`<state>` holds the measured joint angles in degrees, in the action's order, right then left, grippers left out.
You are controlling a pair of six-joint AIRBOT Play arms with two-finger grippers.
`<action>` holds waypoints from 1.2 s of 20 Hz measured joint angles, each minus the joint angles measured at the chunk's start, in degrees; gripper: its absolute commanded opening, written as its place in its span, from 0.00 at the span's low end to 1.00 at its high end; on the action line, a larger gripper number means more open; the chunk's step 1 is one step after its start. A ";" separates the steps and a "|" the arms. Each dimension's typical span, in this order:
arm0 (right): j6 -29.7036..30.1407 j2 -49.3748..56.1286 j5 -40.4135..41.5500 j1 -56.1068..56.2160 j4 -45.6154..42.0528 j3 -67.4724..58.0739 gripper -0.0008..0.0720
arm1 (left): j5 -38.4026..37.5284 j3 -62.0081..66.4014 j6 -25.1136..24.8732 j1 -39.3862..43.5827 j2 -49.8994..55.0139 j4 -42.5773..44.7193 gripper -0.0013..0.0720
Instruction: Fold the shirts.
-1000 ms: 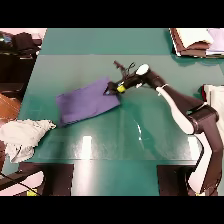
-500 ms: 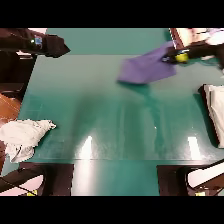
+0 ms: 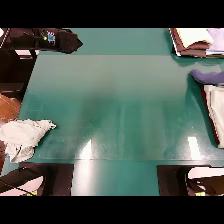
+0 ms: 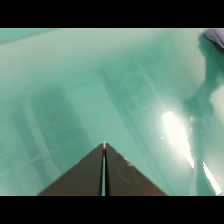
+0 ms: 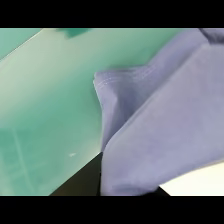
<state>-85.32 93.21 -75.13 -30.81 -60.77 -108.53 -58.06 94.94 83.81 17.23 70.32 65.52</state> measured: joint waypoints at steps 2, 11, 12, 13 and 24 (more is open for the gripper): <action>-0.07 -0.83 0.11 -1.68 -0.02 0.00 0.04 | 0.31 0.00 0.11 0.24 0.00 -0.04 0.05; -0.09 -11.23 0.35 -5.95 -0.61 -0.02 0.04 | 0.59 0.00 0.09 0.39 0.00 -0.02 0.05; -0.09 -12.17 -1.03 -6.84 -0.66 -0.02 0.04 | 0.57 0.00 0.02 0.39 0.00 -0.02 0.05; -0.09 -12.92 -2.51 -7.67 -0.68 -0.02 0.04 | 0.52 0.00 -0.07 0.39 0.00 -0.02 0.05; -0.13 -25.20 -11.47 -18.73 -12.33 22.95 0.31 | 0.28 0.00 -1.64 0.39 0.00 0.02 0.05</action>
<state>-85.45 68.01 -86.61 -49.54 -73.10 -85.58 -57.78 94.94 82.17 17.63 70.32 65.54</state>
